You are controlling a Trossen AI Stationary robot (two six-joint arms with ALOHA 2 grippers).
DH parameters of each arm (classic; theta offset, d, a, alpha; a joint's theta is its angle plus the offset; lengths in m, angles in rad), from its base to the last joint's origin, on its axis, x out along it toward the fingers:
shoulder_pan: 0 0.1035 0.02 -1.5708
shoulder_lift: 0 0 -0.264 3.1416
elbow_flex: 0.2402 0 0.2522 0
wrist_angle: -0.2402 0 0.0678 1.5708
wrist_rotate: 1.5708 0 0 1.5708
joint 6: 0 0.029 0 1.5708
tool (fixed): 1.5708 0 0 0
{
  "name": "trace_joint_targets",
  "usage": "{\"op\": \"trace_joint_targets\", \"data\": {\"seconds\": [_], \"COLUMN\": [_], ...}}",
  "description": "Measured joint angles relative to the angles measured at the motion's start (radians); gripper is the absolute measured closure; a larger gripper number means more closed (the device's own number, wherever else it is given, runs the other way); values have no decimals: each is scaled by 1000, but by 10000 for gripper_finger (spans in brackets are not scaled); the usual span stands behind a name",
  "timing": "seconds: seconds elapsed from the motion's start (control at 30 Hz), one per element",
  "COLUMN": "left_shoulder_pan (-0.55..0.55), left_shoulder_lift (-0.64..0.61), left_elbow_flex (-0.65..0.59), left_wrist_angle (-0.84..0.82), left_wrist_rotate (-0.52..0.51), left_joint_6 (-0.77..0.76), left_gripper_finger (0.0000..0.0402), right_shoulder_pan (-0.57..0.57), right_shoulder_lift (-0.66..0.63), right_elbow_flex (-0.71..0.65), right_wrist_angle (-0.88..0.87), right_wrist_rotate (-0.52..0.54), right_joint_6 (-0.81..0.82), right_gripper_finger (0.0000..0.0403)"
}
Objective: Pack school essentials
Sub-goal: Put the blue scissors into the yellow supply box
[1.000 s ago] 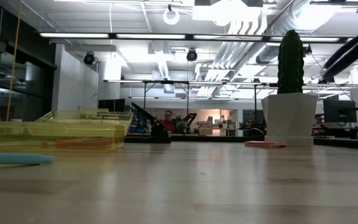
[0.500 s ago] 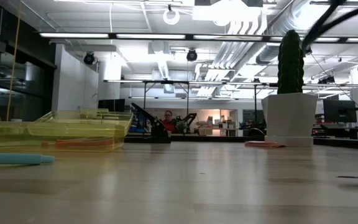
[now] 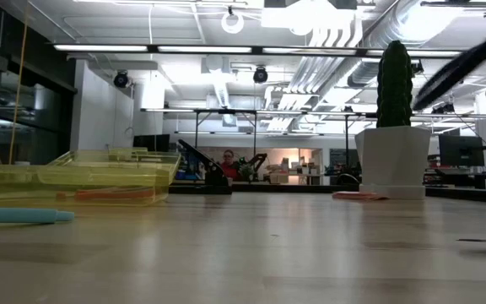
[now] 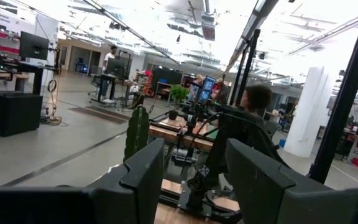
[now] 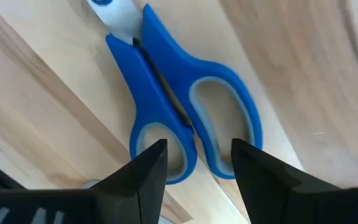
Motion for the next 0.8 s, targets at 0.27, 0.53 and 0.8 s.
{"op": "trace_joint_targets", "data": {"seconds": [0.27,0.53,0.8], "left_shoulder_pan": [0,0,0], "left_shoulder_lift": [0,0,0], "left_elbow_flex": [0,0,0], "left_wrist_angle": [0,0,0], "left_wrist_rotate": [0,0,0], "left_joint_6": [0,0,10], "left_gripper_finger": [241,241,241], "right_shoulder_pan": [0,0,0], "right_shoulder_lift": [53,74,76], "right_elbow_flex": [5,5,4], "right_wrist_angle": [3,-9,-36], "right_wrist_rotate": [-22,-6,-4], "right_joint_6": [1,45,61], "right_gripper_finger": [234,247,359]}}
